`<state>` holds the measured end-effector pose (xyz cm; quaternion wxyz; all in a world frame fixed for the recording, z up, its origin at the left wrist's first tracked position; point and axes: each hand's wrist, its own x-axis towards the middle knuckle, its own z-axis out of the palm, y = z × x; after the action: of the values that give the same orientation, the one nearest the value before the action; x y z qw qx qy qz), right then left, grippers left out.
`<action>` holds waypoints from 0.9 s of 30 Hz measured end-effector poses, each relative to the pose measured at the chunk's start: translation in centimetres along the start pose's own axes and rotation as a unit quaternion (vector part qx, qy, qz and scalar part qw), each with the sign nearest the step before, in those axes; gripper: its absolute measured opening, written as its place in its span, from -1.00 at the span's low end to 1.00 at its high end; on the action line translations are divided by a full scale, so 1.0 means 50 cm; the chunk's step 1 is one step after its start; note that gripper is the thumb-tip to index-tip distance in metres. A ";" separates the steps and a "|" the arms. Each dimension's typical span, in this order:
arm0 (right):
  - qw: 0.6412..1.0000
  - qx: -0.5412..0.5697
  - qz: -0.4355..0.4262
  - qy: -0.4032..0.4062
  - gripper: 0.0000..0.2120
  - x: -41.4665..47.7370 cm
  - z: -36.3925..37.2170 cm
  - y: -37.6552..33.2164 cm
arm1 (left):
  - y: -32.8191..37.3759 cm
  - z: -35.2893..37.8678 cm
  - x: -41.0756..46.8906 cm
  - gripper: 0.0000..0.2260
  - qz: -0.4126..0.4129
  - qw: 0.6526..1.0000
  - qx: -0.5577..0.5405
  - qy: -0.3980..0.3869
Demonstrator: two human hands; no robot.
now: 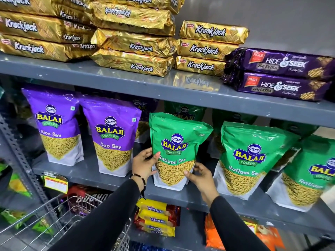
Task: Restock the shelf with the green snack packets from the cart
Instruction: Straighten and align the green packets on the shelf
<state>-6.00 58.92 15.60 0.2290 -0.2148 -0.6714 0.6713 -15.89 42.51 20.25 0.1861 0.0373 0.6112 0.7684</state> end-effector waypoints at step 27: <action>0.971 0.022 -0.088 0.222 -0.82 -0.083 -0.225 -0.034 | -0.061 0.201 -0.114 -0.62 0.271 0.927 0.221 -0.133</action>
<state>4.04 65.47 17.13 0.4353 -0.2932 -0.6054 0.5983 -7.03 50.49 20.84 0.0371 0.3435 0.7020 0.6227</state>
